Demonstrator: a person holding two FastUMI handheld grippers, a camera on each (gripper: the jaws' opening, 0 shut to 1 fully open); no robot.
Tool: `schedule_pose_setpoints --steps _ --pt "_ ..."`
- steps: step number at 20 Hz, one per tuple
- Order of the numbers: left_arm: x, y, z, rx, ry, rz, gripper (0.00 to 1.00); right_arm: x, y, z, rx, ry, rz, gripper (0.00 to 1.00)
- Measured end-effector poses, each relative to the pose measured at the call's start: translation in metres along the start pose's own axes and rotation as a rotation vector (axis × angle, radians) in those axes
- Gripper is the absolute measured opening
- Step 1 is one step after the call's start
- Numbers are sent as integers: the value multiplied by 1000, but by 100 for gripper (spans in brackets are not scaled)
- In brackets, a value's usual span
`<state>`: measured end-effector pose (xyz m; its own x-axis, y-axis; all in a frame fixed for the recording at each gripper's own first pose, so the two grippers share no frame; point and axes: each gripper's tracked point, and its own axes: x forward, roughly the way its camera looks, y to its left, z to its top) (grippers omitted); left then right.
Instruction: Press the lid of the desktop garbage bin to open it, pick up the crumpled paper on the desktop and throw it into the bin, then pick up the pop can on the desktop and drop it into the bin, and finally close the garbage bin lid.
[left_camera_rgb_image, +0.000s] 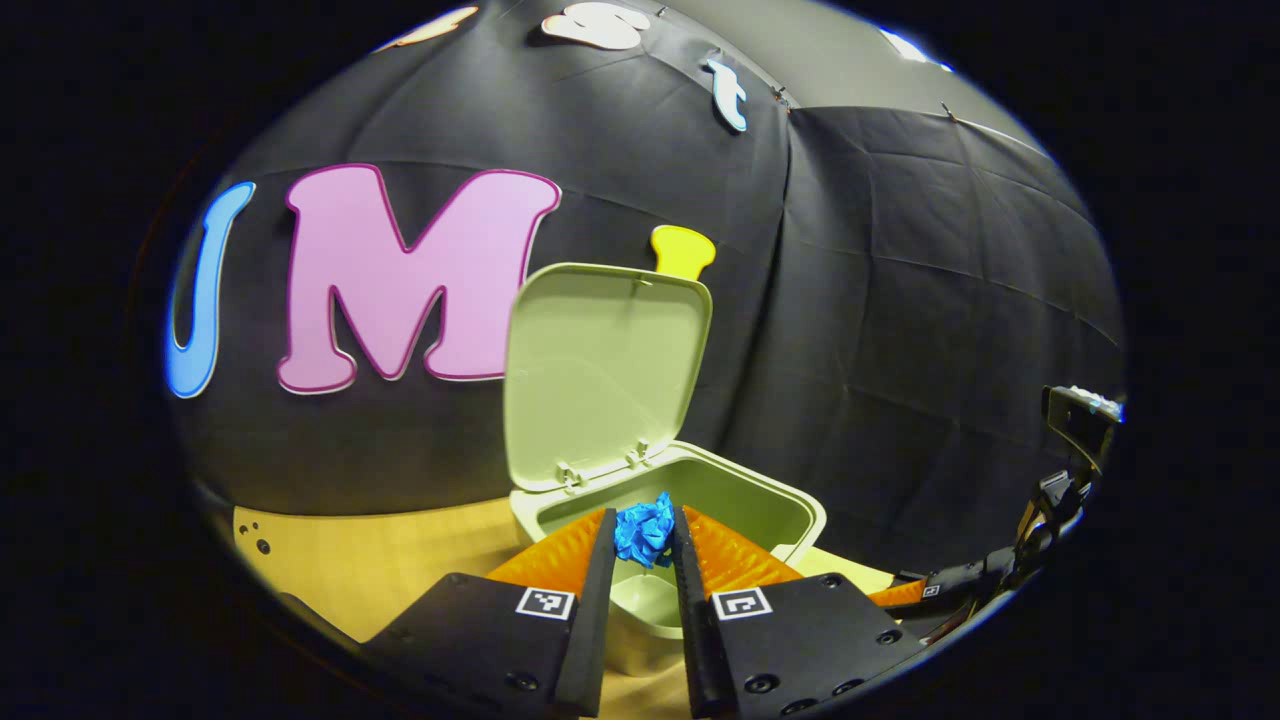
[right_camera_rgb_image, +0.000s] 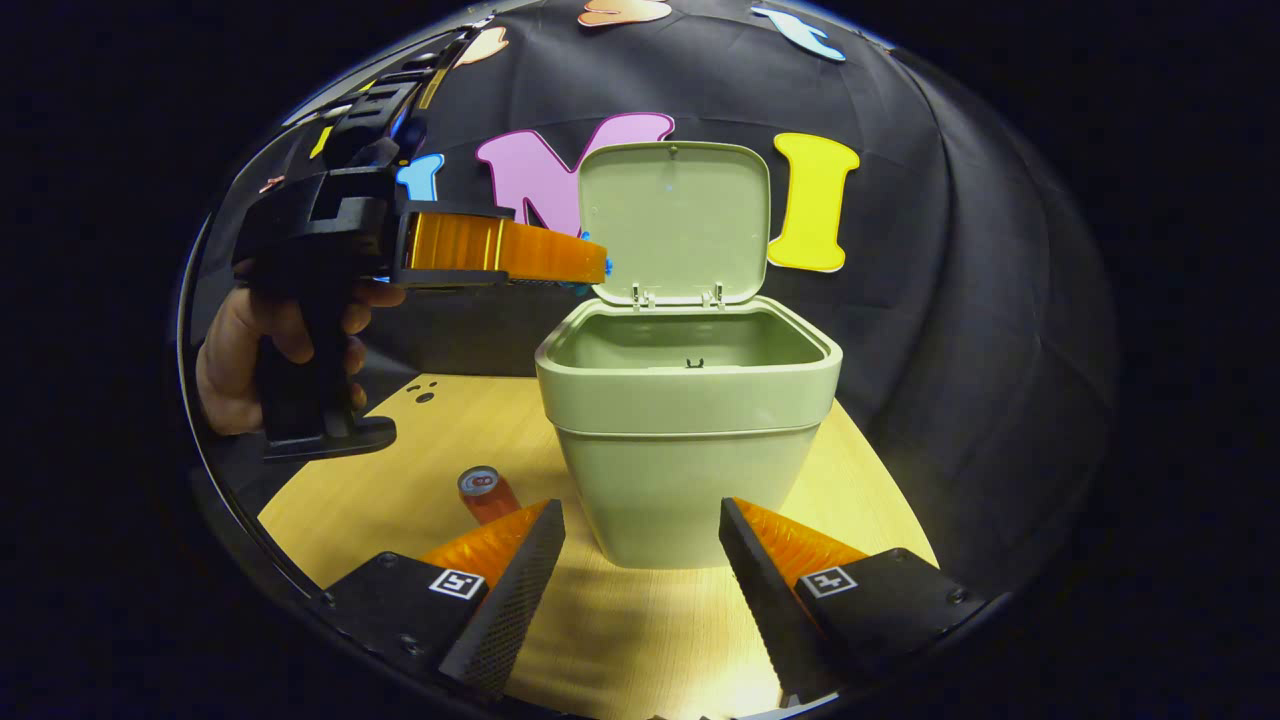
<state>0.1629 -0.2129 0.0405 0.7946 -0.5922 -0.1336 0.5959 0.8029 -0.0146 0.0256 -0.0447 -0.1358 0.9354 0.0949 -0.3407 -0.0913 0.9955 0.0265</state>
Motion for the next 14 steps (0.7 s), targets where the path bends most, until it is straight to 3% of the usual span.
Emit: schedule_pose_setpoints --steps 8,12,13,14 --pt "18 -5 -10 -9 11 -13 43 -1 -2 -11 0 34 9 98" --pt "19 -1 -9 -15 0 -8 65 0 -2 -10 -1 36 15 98" --pt "18 1 -9 -14 -7 3 81 1 0 -10 2 36 18 98" --pt "17 6 -9 -11 -17 23 87 2 0 -9 4 33 20 98"
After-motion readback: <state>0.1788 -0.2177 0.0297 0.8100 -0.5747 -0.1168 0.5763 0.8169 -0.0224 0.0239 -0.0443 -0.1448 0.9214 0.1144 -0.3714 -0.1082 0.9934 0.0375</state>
